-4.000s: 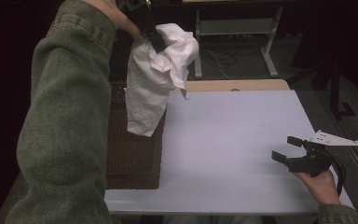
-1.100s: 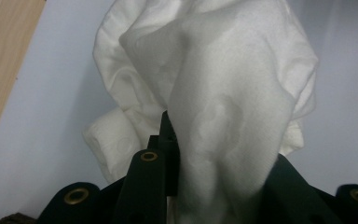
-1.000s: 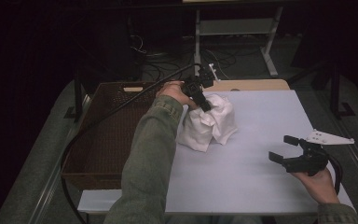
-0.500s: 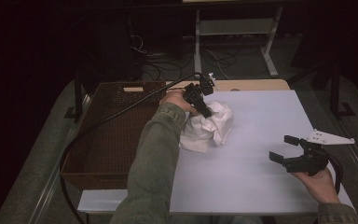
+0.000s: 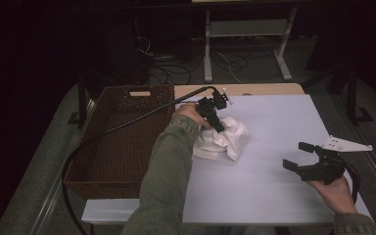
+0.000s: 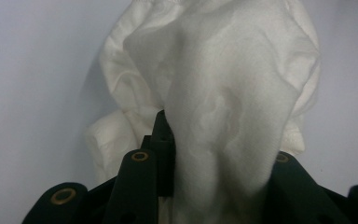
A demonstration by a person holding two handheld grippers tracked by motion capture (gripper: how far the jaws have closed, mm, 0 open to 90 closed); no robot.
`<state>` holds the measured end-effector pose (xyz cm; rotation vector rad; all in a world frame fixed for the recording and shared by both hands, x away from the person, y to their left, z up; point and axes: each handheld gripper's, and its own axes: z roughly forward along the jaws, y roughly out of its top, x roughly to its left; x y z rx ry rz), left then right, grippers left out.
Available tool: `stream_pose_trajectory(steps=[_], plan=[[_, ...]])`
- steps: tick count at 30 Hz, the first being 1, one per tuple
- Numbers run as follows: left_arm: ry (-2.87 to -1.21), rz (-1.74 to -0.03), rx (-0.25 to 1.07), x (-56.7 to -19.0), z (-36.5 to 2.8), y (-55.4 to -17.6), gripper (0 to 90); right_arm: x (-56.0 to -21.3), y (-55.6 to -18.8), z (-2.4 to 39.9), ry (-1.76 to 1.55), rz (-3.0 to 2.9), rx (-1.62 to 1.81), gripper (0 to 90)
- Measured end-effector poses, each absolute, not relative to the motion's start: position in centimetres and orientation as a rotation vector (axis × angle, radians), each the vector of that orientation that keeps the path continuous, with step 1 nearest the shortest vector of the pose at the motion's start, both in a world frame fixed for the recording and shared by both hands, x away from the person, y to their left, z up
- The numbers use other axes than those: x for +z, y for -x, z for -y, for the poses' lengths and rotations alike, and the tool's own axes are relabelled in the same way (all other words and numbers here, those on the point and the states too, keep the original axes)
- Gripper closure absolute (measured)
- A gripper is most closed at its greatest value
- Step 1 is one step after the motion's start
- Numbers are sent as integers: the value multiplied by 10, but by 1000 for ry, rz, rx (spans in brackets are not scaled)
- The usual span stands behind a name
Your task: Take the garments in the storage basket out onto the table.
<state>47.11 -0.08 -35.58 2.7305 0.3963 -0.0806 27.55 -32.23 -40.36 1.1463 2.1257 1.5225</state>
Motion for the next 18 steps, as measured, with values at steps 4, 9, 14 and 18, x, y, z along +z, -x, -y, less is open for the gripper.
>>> stream_pose_trajectory(steps=[4,9,14,18], plan=[[-2736,-458,-137,-361,2,-473,604,-403,-275,322,-1146,-2128,1521,0],[-2717,-491,-156,-360,3,-472,451,-403,-274,322,-1143,-2130,1520,0],[-2670,-514,-151,-344,0,-468,322,-404,-274,322,-1139,-2138,1515,0],[-2607,-543,-208,-325,-3,-469,204,-404,-274,321,-1141,-2140,1513,0]])
